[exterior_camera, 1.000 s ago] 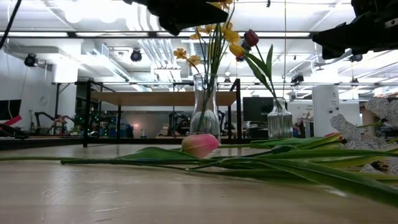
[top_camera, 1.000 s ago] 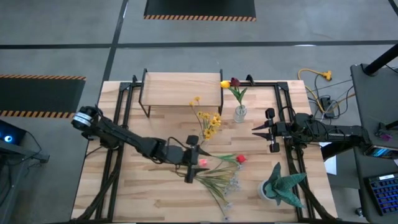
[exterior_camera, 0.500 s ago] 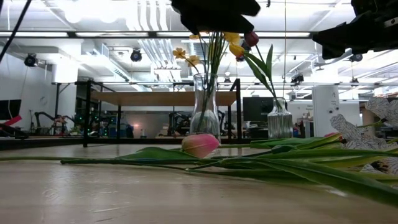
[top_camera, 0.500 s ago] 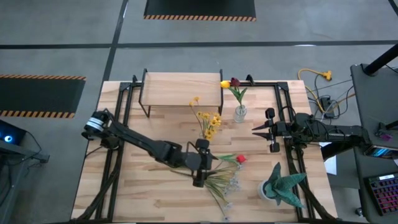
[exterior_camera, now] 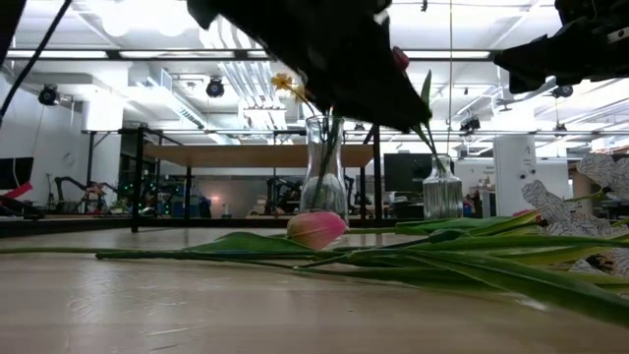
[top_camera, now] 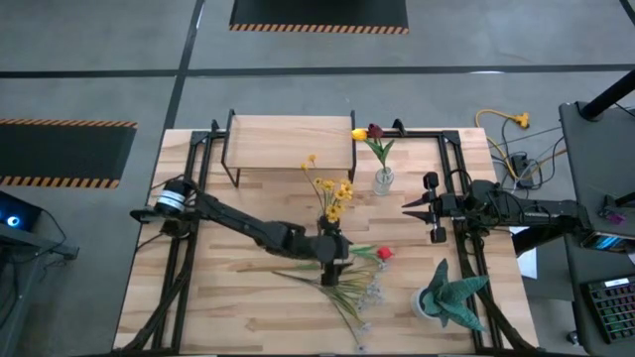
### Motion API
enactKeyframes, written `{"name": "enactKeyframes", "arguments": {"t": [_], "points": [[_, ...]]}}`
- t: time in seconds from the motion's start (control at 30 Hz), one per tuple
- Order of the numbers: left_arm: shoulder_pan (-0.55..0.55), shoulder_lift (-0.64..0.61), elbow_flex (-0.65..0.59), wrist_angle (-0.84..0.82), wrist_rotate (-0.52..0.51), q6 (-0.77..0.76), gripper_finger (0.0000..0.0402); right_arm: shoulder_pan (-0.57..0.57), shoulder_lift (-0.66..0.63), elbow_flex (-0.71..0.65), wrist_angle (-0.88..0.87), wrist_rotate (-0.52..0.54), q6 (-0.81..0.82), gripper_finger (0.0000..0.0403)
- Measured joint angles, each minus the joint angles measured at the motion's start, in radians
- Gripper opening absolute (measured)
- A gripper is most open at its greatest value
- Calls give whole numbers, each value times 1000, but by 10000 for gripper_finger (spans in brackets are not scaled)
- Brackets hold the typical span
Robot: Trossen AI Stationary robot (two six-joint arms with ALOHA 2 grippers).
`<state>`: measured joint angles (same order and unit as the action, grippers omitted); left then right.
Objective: Pick and place flowers into a vace then onto a shelf
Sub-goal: Put the red tulip into the bottom transparent vase
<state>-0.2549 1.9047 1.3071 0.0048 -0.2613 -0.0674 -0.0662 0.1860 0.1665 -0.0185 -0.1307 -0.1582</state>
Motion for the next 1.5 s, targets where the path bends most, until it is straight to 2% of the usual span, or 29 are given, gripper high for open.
{"name": "enactKeyframes", "arguments": {"t": [0.27, 0.73, 0.87, 1.0, 1.17, 1.5], "points": [[25, 41, 3, 7, -8, -17, 244, 0, 0, 1, 0, 0, 1, 63], [10, 42, -1, 5, -3, -40, 244, 0, 0, 1, 0, 0, 0, 57], [-6, 42, 0, 8, 72, -58, 244, 0, 0, 1, 0, 0, -1, 57], [-26, 47, -3, 4, 78, -63, 244, 0, 0, 1, 0, 0, -1, 57], [-32, 43, -3, 8, 35, -46, 244, 0, 0, 1, 0, 0, 1, 57], [-23, 35, -4, -12, 25, 3, 244, 0, 0, 1, -3, 0, 1, 57]]}}
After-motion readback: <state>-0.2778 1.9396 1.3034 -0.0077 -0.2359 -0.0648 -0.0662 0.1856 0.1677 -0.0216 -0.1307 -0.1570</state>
